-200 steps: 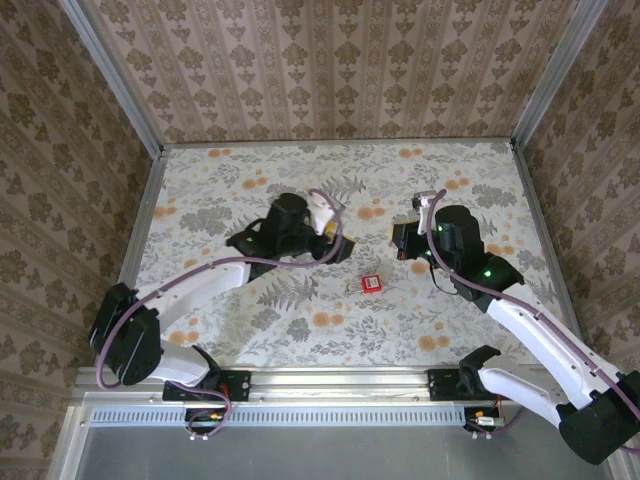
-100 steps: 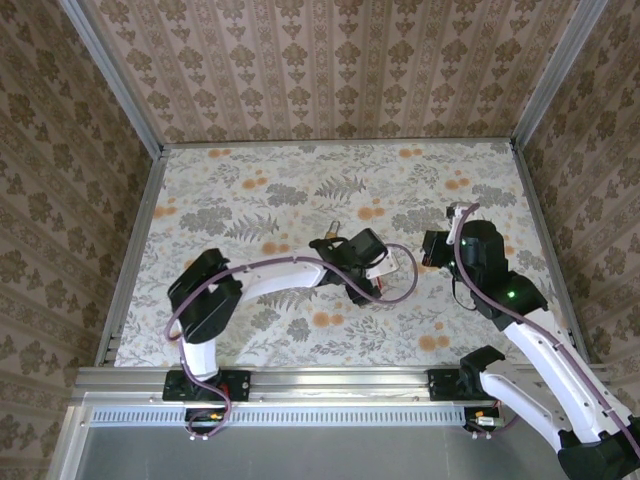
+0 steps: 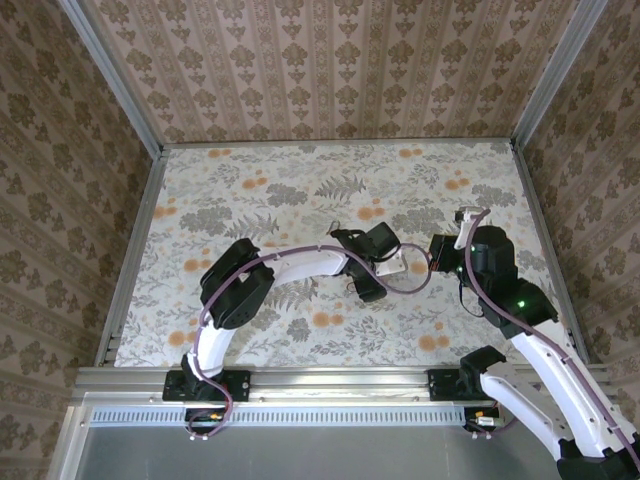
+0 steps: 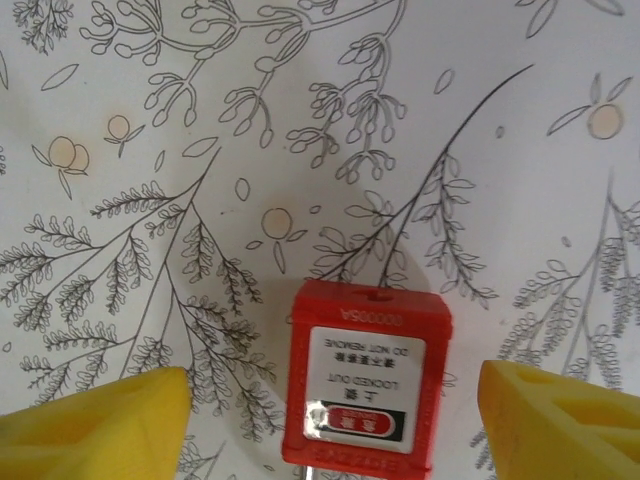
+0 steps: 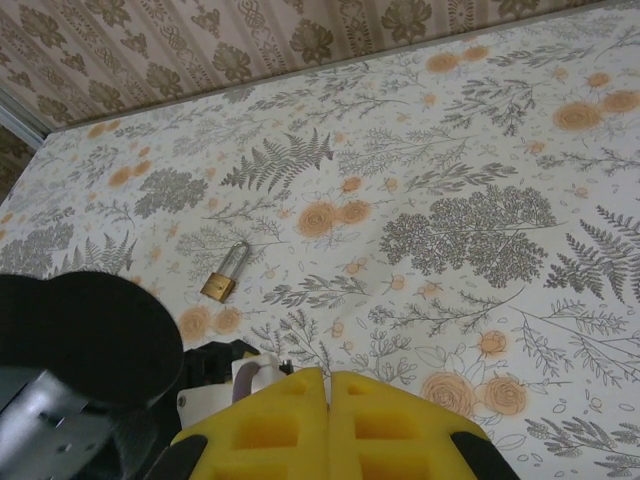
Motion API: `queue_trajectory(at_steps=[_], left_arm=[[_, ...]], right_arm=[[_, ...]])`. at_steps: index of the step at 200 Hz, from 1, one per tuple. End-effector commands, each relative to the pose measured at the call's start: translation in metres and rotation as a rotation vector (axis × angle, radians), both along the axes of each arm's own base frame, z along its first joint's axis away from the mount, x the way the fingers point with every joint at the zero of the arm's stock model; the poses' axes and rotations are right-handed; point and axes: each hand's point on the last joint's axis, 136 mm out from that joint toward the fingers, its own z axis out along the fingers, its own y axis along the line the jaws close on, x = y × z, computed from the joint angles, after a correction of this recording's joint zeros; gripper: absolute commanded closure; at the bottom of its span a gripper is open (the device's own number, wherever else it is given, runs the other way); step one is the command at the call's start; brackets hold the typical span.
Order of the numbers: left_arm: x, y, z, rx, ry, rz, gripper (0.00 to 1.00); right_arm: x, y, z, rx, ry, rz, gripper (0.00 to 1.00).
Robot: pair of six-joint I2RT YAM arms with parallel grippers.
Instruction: Unlock with the key
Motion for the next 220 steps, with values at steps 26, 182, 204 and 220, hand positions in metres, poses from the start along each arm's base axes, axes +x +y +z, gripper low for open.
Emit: queue_trajectory(at_steps=[26, 182, 204, 220], left_arm=[[-0.004, 0.002, -0.009, 0.053, 0.078, -0.037, 0.31], [-0.010, 0.017, -0.032, 0.169, 0.139, -0.015, 0.52], [-0.012, 0.016, -0.033, 0.175, 0.142, -0.019, 0.56], [-0.012, 0.014, -0.030, 0.160, 0.137, -0.017, 0.59]], right_arm=[[-0.004, -0.001, 0.013, 0.008, -0.025, 0.008, 1.00], [-0.002, 0.001, 0.016, 0.024, -0.036, 0.022, 1.00], [-0.003, 0.000, 0.016, 0.024, -0.035, 0.021, 1.00], [-0.004, 0.000, 0.014, 0.023, -0.031, 0.020, 1.00]])
